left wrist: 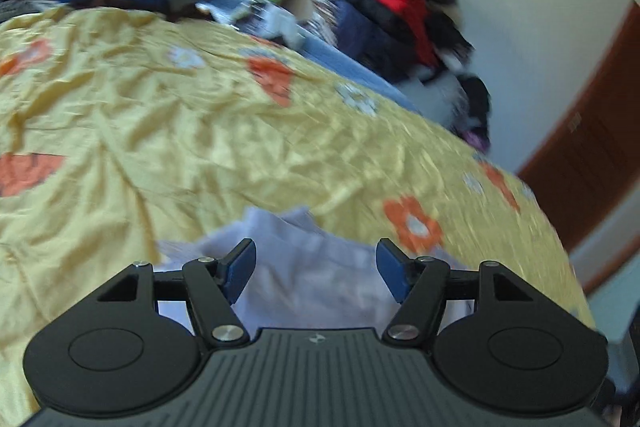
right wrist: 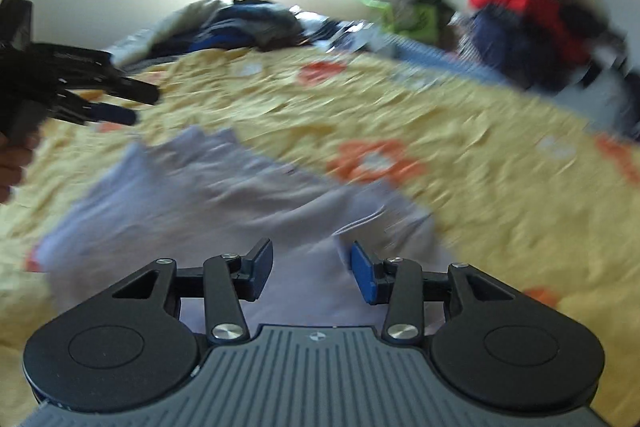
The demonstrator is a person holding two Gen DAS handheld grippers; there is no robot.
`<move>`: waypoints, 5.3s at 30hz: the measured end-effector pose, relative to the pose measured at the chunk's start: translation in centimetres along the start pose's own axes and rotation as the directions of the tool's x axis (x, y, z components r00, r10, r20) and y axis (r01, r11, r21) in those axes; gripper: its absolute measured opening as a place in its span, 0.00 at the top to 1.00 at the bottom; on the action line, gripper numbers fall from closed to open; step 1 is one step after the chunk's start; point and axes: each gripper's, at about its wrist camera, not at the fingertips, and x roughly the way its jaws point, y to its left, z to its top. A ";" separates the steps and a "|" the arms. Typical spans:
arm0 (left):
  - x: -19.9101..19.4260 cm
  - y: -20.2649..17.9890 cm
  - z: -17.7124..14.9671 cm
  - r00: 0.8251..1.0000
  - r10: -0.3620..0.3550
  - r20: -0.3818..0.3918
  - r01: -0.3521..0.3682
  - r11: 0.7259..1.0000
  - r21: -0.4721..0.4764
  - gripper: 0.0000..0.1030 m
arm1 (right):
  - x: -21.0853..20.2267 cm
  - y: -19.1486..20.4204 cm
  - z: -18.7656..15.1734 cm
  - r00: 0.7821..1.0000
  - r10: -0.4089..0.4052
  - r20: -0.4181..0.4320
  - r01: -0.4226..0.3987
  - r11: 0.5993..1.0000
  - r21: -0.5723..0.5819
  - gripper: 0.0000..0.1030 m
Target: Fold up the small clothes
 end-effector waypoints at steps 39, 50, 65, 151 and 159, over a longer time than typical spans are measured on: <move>3.1 -5.3 -6.3 0.963 0.268 0.016 -0.261 0.920 0.294 0.21 | 1.4 0.2 -2.1 0.967 -0.256 -0.007 0.256 0.962 0.097 0.11; 3.0 -5.6 -7.6 0.951 0.309 0.030 -0.300 0.889 0.345 0.16 | -0.1 2.7 -2.5 0.965 -0.261 0.023 0.258 0.963 0.072 0.09; 2.6 -5.4 -9.5 0.947 0.313 0.074 -0.318 0.882 0.347 0.05 | 0.9 3.2 -3.9 0.958 -0.287 0.015 0.284 0.954 0.097 0.05; 6.9 6.7 1.0 0.941 -0.289 -0.175 0.267 0.954 -0.138 0.23 | 7.1 27.1 -5.9 0.905 -0.343 0.253 0.426 0.702 -0.571 0.47; 7.3 6.7 0.8 0.966 -0.174 -0.192 0.160 0.983 -0.084 0.88 | 7.0 27.0 -5.9 0.930 -0.296 0.218 0.368 0.725 -0.583 0.86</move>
